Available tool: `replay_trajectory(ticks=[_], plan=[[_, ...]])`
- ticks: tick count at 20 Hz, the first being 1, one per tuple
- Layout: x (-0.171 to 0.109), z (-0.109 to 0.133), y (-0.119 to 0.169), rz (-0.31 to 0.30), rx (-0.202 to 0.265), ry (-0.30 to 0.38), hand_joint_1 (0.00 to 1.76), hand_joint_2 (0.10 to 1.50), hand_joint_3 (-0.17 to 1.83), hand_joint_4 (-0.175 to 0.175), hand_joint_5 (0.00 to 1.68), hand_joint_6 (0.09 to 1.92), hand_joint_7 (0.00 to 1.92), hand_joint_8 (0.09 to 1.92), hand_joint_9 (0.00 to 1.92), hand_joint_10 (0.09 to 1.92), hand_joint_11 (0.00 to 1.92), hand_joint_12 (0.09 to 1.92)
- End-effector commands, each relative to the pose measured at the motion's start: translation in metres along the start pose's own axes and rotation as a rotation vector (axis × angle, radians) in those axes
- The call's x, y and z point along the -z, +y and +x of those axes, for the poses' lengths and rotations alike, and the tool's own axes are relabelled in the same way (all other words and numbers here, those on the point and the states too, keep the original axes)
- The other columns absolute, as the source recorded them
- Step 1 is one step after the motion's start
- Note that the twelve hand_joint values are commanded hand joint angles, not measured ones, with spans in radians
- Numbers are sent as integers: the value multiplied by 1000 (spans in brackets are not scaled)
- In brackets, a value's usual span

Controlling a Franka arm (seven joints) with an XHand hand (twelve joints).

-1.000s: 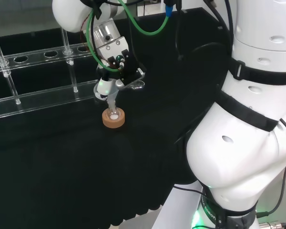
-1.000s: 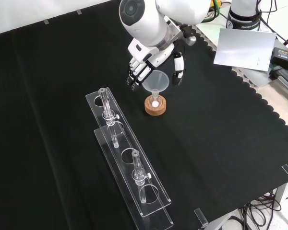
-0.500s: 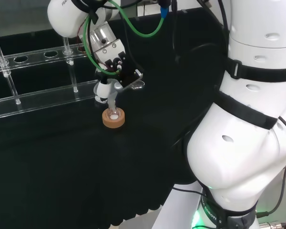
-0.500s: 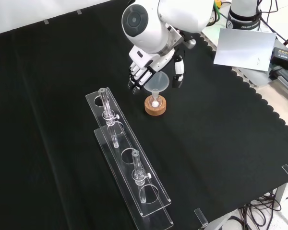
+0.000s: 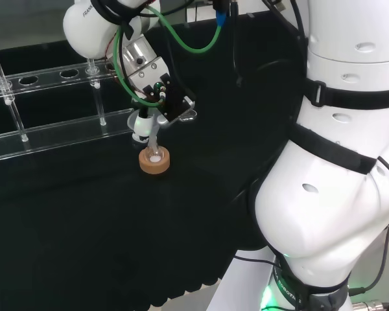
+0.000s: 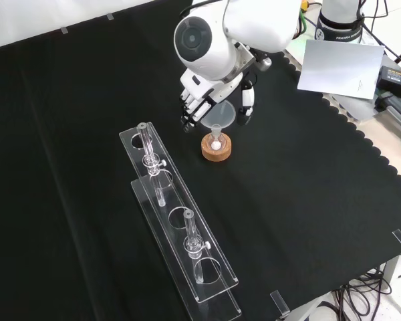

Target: Remove the funnel from the round-bottom flask.

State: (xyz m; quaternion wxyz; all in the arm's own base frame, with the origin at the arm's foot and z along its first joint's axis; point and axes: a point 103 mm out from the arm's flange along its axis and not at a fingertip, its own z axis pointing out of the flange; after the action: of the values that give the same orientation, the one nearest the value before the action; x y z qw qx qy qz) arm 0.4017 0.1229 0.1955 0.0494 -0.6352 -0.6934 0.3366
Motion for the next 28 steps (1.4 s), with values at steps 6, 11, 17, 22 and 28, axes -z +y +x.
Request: replay_trajectory(ticks=[6,11,17,22,28], plan=[[11,-1,-5,-101,-57,-75,613,778,452,-42,416,87,479,682,920,501,621,1266],[17,1,-7,-109,-58,-70,615,805,467,-40,551,89,615,685,1031,473,679,1236],[29,-11,-22,-139,-65,-65,620,809,473,-43,585,105,656,680,1079,456,711,1218],[50,-18,-39,-160,-84,-72,624,807,475,-43,589,110,660,677,1087,447,717,1210],[72,-24,-57,-199,-109,-71,627,803,474,-44,583,110,649,673,1085,439,722,1205]])
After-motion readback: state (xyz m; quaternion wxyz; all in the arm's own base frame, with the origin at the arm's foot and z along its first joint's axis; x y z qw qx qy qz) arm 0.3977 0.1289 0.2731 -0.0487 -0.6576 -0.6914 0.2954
